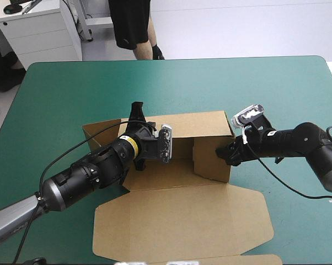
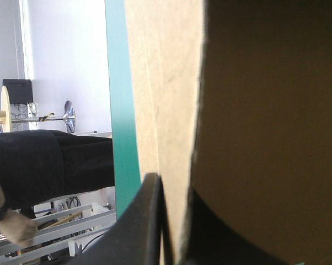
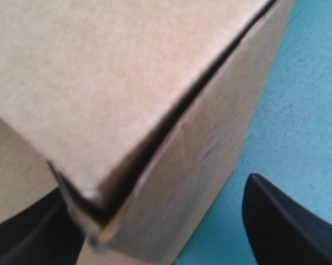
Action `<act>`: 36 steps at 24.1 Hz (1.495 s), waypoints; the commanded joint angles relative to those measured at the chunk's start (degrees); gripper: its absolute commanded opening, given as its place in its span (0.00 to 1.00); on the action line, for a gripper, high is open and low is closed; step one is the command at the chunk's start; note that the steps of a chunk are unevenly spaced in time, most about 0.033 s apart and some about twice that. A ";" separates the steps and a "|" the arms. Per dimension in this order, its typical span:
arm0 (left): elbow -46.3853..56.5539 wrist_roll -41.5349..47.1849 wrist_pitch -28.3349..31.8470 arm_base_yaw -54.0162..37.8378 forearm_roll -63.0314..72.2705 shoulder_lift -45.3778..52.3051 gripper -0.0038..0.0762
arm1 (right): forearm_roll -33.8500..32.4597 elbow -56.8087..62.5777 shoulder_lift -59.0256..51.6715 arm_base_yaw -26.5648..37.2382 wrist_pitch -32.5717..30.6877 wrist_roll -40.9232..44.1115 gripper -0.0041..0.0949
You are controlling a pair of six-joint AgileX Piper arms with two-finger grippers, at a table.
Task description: Fold the box
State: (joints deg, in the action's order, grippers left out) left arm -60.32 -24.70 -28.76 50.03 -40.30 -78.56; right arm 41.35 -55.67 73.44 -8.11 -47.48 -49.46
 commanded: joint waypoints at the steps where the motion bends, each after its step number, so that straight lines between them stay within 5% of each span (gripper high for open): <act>1: 0.66 0.97 0.55 2.83 8.52 0.00 0.04 | 2.46 -1.61 -1.28 0.06 5.70 0.56 0.57; 9: 0.45 1.80 4.98 3.80 8.85 0.00 0.04 | 3.52 -1.61 -1.28 0.06 0.54 0.02 0.03; 14: 0.13 3.06 4.99 3.80 9.20 0.00 0.11 | 2.85 -1.61 -1.28 0.06 0.54 -0.12 0.03; 16: -1.90 3.94 4.12 3.80 12.64 0.00 0.32 | -0.34 -1.61 -1.28 0.06 4.24 4.21 0.04; 19: -7.12 3.94 3.26 4.11 16.84 0.00 0.83 | -9.27 -1.61 -1.28 0.06 12.68 13.03 0.04; 22: -10.22 3.90 1.09 5.58 16.60 0.00 0.93 | -15.88 -1.61 -1.28 0.06 18.43 21.25 0.04; 29: -15.88 3.77 -1.65 10.86 13.02 0.00 0.89 | -31.28 -1.73 -1.28 0.06 22.69 32.95 0.04; 31: -16.02 3.77 -2.01 10.86 12.92 0.00 0.74 | -31.18 -1.73 -1.28 0.06 22.44 32.66 0.03; 33: -16.12 3.77 -3.86 10.86 13.38 0.37 0.40 | -30.33 -1.73 -1.28 0.06 22.35 32.66 0.02; 34: -16.12 3.77 -4.65 10.86 13.50 0.65 0.15 | -30.33 -1.73 -1.28 0.06 22.35 32.52 0.02; 35: -16.12 3.02 -5.28 10.86 13.50 0.92 0.04 | -30.33 -1.73 -1.28 0.06 22.35 32.52 0.02; 36: -16.12 1.86 -5.82 10.86 13.54 1.05 0.06 | -30.33 -1.73 -1.28 0.06 22.35 32.52 0.02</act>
State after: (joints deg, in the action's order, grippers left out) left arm -74.30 -21.74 -36.09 60.60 -26.36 -80.18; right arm 11.57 -55.86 73.44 -8.44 -27.38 -16.65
